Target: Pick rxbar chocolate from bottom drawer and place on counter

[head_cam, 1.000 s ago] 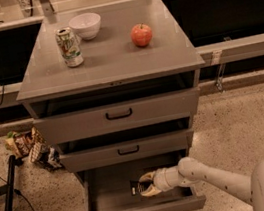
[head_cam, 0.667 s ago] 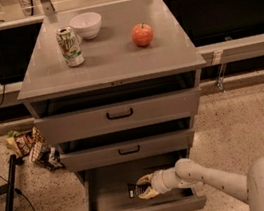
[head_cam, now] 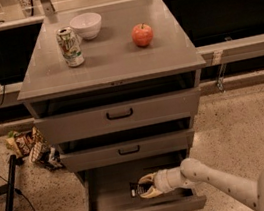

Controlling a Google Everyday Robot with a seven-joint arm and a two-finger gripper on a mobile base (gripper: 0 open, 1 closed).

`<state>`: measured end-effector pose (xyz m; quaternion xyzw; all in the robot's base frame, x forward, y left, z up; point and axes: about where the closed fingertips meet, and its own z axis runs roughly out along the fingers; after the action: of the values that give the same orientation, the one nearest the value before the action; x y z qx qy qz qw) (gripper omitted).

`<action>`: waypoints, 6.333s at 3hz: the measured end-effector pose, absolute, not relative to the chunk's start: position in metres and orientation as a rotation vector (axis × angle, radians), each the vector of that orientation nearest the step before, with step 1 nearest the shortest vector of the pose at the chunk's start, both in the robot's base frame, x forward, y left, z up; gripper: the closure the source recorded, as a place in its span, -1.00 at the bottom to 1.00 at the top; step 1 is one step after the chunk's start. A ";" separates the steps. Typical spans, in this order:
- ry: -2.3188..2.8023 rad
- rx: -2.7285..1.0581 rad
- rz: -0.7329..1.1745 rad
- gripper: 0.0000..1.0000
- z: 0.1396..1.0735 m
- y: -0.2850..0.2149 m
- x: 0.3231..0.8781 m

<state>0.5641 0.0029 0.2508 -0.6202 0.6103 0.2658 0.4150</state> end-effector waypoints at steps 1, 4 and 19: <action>1.431 -1.433 0.699 1.00 0.297 -0.029 0.547; 1.442 -1.336 0.667 1.00 0.480 -0.075 0.498; 1.525 -1.583 -0.016 -1.00 0.888 -0.053 0.750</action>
Offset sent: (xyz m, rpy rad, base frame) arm -0.0556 -0.0913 0.1575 0.2723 -0.1636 -0.1028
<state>0.7497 -0.0526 0.8880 -0.6414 0.6180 -0.0066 0.4545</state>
